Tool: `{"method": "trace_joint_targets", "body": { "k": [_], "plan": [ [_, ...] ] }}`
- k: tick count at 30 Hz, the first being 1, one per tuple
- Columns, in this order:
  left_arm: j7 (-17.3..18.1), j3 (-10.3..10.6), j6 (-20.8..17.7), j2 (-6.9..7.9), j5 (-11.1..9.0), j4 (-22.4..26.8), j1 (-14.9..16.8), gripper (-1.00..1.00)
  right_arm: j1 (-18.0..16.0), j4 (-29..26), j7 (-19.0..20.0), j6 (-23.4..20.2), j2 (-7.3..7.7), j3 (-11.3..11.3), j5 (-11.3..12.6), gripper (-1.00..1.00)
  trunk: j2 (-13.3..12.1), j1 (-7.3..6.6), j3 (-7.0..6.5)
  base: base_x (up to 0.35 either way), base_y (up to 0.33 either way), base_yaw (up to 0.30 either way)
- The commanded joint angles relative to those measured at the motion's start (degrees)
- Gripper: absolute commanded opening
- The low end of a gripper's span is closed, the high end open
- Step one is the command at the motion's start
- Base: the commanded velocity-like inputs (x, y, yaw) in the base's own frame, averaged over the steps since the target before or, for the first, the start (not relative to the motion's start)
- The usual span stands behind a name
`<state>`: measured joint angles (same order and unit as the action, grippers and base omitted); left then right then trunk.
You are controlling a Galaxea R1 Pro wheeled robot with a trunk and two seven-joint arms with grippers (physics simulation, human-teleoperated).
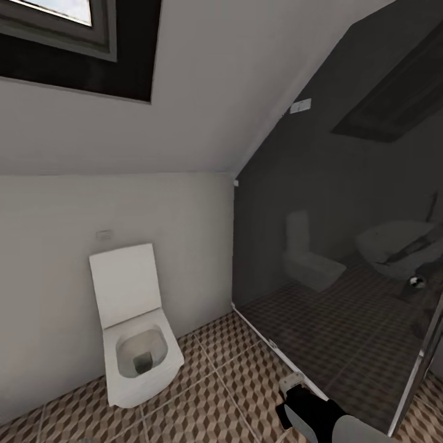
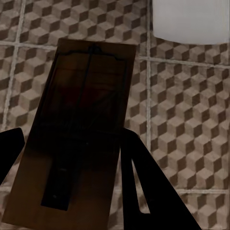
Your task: Take the four mousetraps from the cabinet in the bathroom and place them on the bathroom floor. Make sure all four end up on the same floor surface, and ensure that at least two of them are either under or directly next to the same bathroom sink.
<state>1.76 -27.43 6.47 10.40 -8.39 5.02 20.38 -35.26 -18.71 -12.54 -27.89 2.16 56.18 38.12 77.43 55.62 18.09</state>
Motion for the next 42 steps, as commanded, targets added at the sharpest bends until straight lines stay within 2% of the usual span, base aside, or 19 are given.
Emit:
{"method": "trace_joint_targets", "body": {
  "k": [1,7,30,35,42],
  "plan": [
    [0.1,0.2,0.2,0.04,-0.9,-0.1,0.1,-1.0,0.0,-0.2,-0.3,-0.2,0.09,0.4,0.7,-1.0,0.0,0.03,0.07,0.222,0.0,0.219],
    [0.2,0.3,0.2,0.15,-2.0,-0.2,0.1,-1.0,0.0,-0.2,-0.4,-0.2,0.05,0.4,0.7,-1.0,0.0,0.03,0.07,0.077,0.0,0.255],
    [0.2,0.5,0.3,-0.06,-2.0,-0.1,0.1,-1.0,0.0,-0.2,-0.4,-0.1,0.03,0.4,0.7,-1.0,0.0,0.03,0.07,0.005,0.0,0.273],
    [0.2,0.5,0.3,-0.07,-1.9,-0.2,0.1,-1.0,0.0,-0.2,-0.3,-0.1,0.03,0.4,0.7,-1.0,0.0,0.03,0.07,0.176,0.0,0.225],
    [0.3,0.5,0.3,0.04,-2.0,-0.2,0.1,-1.0,0.0,-0.2,-0.3,-0.1,0.1,0.4,0.6,-1.0,0.0,0.03,0.07,0.293,0.0,0.051]
  ]
}}
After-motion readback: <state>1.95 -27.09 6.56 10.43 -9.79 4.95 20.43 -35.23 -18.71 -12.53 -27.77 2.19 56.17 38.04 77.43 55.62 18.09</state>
